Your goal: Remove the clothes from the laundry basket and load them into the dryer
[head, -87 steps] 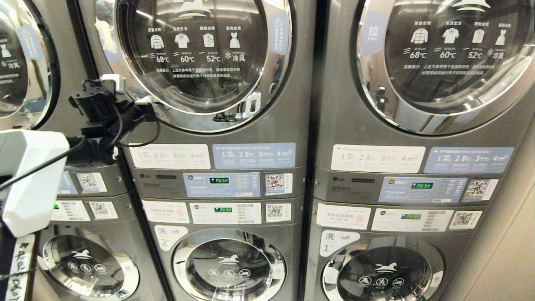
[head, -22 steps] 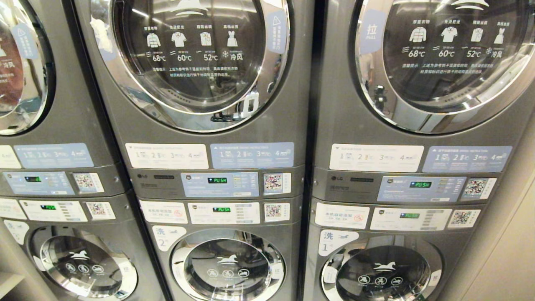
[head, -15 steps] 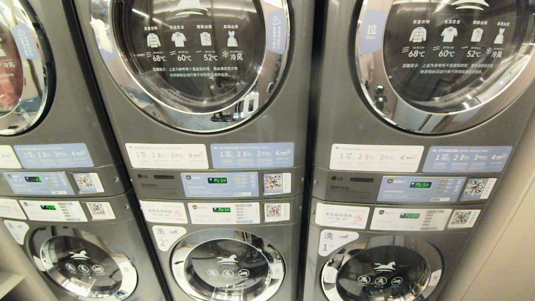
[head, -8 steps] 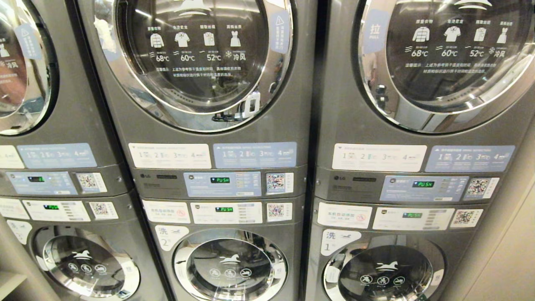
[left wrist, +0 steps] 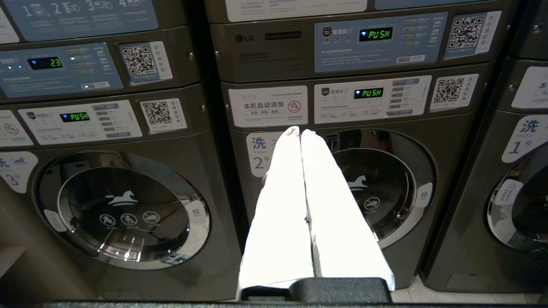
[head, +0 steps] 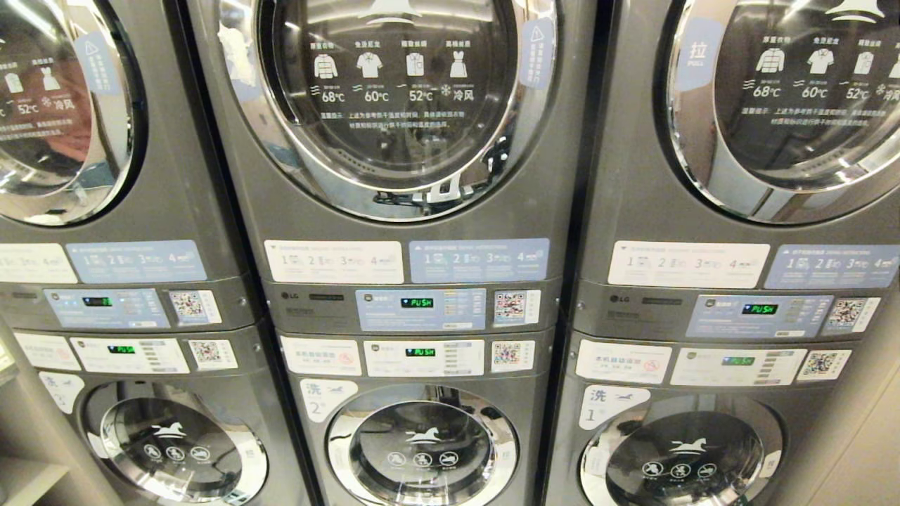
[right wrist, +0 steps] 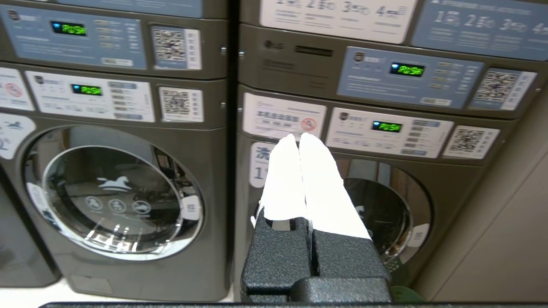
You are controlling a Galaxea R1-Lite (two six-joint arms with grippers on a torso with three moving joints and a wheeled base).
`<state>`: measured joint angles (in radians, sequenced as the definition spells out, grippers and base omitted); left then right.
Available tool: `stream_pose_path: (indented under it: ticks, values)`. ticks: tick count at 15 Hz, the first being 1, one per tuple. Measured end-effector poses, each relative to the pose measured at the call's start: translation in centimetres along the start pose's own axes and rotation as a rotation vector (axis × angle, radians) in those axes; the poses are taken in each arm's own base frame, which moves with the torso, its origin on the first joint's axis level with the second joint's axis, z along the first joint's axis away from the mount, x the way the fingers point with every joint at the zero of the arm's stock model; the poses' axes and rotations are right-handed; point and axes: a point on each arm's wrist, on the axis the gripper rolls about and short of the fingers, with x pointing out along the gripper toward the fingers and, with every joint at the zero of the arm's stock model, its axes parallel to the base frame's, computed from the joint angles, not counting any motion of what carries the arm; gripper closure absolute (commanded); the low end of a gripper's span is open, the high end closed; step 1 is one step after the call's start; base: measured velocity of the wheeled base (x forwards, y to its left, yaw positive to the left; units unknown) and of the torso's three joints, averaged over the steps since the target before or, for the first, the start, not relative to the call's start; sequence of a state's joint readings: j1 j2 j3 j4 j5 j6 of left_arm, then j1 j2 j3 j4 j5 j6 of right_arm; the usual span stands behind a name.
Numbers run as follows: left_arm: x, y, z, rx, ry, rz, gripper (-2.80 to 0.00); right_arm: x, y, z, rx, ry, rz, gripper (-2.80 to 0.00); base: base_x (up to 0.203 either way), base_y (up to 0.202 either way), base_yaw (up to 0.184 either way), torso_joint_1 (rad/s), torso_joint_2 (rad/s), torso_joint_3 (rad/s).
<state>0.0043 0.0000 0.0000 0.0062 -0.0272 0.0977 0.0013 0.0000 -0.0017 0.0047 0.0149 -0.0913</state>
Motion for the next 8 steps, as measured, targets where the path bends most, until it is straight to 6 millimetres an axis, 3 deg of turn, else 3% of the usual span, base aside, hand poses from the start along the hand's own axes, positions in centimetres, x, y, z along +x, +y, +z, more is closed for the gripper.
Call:
stream_pose_path:
  ticks: [8]
  values:
    - [0.00,0.00,-0.01,0.002,0.001,0.000,0.00,0.00,0.00,0.00,0.000,0.000,0.000,0.00,0.000,0.188,-0.002,0.003,0.00,0.002]
